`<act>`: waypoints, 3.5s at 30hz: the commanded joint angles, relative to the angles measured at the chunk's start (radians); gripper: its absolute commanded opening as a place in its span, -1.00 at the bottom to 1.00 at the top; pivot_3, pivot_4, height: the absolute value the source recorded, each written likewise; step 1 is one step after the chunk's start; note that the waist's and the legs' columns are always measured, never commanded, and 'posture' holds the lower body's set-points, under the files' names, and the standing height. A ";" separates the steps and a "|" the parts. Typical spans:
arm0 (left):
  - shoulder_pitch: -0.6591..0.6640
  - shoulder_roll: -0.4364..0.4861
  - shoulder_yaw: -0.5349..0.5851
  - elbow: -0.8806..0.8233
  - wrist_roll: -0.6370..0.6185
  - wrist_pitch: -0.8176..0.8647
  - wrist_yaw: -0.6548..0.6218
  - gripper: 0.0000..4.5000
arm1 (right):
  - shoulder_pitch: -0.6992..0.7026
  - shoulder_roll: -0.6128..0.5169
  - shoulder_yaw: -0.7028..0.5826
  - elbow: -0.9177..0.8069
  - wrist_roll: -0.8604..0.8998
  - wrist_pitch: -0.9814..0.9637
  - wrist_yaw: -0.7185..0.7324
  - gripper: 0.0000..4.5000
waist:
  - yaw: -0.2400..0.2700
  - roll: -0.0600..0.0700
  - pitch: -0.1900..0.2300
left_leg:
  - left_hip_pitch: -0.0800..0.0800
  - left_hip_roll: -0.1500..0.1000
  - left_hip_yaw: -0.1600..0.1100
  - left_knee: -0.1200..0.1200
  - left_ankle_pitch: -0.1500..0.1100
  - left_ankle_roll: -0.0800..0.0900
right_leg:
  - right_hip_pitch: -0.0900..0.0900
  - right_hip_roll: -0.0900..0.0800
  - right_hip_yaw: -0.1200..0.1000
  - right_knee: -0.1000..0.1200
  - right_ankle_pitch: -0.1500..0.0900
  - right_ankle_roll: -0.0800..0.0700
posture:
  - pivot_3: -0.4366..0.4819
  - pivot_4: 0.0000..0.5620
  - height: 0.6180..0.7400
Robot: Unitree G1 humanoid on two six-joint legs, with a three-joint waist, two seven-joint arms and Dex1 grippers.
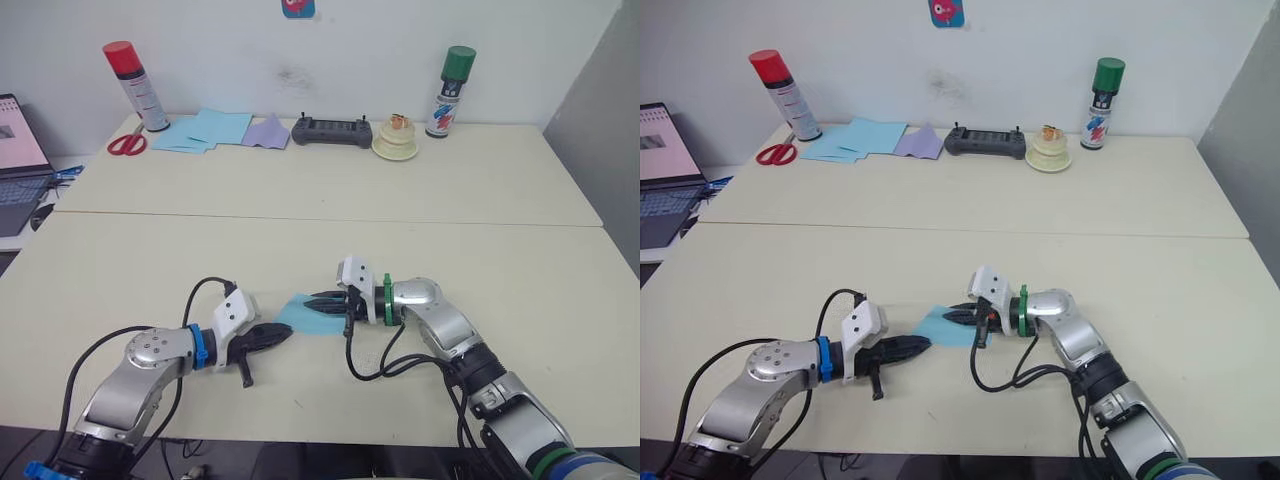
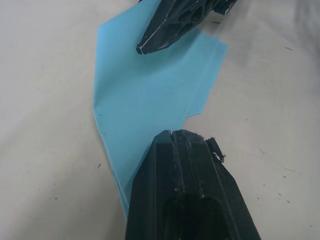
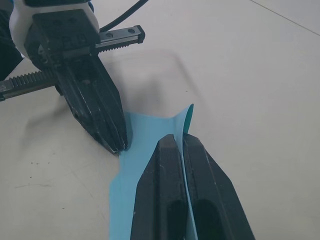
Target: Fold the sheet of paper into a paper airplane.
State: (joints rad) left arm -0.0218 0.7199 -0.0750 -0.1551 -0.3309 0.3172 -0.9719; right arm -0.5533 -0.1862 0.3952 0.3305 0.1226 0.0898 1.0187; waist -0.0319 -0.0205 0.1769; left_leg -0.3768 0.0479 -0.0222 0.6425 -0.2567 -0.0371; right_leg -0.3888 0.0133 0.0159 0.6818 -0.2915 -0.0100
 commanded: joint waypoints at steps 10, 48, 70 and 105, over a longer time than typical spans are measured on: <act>0.019 0.015 -0.013 0.056 0.051 0.038 0.026 -1.00 | -0.018 -0.042 0.045 0.123 -0.153 -0.492 0.011 -0.98 | 0.000 0.000 0.000 | 0.001 0.000 0.000 0.000 0.000 0.000 | 0.000 0.000 0.001 0.000 0.000 0.000 | -0.05 -0.47 1.00; -0.043 0.030 0.025 0.049 -0.013 0.117 -0.046 -1.00 | -0.044 -0.082 0.131 0.285 -0.370 -0.842 -0.115 -0.98 | 0.006 -0.001 0.000 | 0.003 0.000 0.000 -0.001 0.000 0.000 | 0.002 -0.002 0.002 0.000 0.001 -0.005 | -0.05 -0.47 1.00; -0.063 0.026 -0.008 0.034 0.010 0.109 -0.057 -1.00 | -0.039 -0.104 0.152 0.321 -0.451 -0.841 -0.151 -0.98 | 0.008 -0.001 -0.001 | 0.004 -0.001 0.000 0.000 0.000 0.000 | 0.004 -0.006 0.001 0.000 0.000 -0.001 | -0.05 -0.47 1.00; -0.243 -0.009 -0.114 0.060 0.088 0.059 -0.083 -1.00 | -0.009 -0.107 0.149 0.273 -0.413 -0.791 -0.128 -0.98 | 0.005 -0.003 0.000 | 0.003 -0.002 0.000 0.000 0.000 0.000 | 0.004 -0.003 0.001 -0.001 0.001 -0.004 | -0.05 -0.47 1.00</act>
State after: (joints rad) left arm -0.2666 0.7141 -0.1870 -0.1056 -0.2619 0.3921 -1.0596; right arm -0.5960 -0.2757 0.5143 0.5838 -0.2870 -0.7202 0.8572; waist -0.0266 -0.0239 0.1768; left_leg -0.3741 0.0464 -0.0220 0.6422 -0.2566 -0.0372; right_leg -0.3851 0.0099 0.0171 0.6812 -0.2905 -0.0141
